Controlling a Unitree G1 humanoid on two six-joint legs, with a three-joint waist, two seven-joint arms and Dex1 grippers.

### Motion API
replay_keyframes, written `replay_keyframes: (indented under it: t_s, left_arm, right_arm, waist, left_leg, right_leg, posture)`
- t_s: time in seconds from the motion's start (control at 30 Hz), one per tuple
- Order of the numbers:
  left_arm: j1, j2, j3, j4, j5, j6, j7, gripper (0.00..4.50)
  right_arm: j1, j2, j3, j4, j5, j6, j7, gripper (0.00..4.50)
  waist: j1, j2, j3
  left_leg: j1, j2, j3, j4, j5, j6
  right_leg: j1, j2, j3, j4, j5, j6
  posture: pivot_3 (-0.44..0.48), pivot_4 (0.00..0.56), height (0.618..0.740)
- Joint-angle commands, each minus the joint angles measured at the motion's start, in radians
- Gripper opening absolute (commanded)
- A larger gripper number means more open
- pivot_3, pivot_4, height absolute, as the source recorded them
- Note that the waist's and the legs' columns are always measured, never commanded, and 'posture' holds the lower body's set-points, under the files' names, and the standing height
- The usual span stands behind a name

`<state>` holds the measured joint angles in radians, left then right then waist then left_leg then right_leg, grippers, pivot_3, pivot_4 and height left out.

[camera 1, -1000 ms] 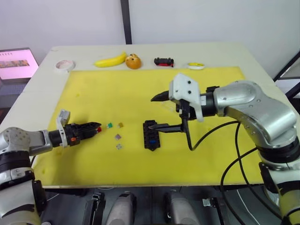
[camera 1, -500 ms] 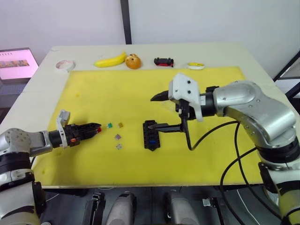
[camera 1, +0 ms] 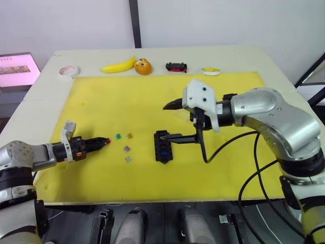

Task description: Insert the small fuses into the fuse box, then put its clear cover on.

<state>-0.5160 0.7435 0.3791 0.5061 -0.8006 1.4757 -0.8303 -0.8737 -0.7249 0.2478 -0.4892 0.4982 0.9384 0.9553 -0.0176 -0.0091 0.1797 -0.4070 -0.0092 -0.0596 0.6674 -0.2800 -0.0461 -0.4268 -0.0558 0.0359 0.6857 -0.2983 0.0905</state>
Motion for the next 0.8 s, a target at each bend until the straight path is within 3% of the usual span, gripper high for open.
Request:
replay_keyframes:
  t_s: [0.03,0.1,0.23,0.8]
  left_arm:
    - [0.026,0.010,-0.023,0.007,0.024,0.006,0.004,1.05]
    - [0.026,0.010,-0.024,0.008,0.024,0.004,0.004,1.05]
    - [0.028,0.008,-0.026,0.008,0.028,-0.002,0.003,0.03]
    - [0.044,0.013,-0.018,-0.007,0.030,-0.036,-0.006,0.03]
  right_arm:
    - [-0.026,0.007,-0.016,-0.037,0.012,-0.003,-0.007,4.50]
    - [-0.026,0.007,-0.016,-0.039,0.014,-0.002,-0.008,4.50]
    - [-0.024,0.005,-0.015,-0.042,0.018,-0.001,-0.010,4.50]
    - [-0.019,-0.001,-0.013,-0.045,0.021,-0.004,-0.008,4.50]
  waist:
    - [0.000,0.000,0.000]
    - [0.000,0.000,0.000]
    - [0.000,0.000,0.000]
    - [-0.001,0.001,0.000]
  left_leg:
    - [0.000,0.000,0.000,0.000,0.000,0.000]
    - [0.000,0.000,0.000,0.000,0.000,0.000]
    - [0.000,0.000,0.000,0.000,0.000,0.000]
    - [0.000,0.000,0.000,0.000,0.000,0.000]
  right_leg:
    - [0.000,0.000,0.000,0.000,0.000,0.000]
    - [0.000,0.000,0.000,0.000,0.000,0.000]
    - [0.000,0.000,0.000,0.000,0.000,0.000]
    - [0.000,0.000,0.000,0.000,0.000,0.000]
  posture:
    - [0.000,0.150,0.740]
    - [0.000,0.150,0.740]
    - [0.000,0.150,0.740]
    - [0.000,0.150,0.740]
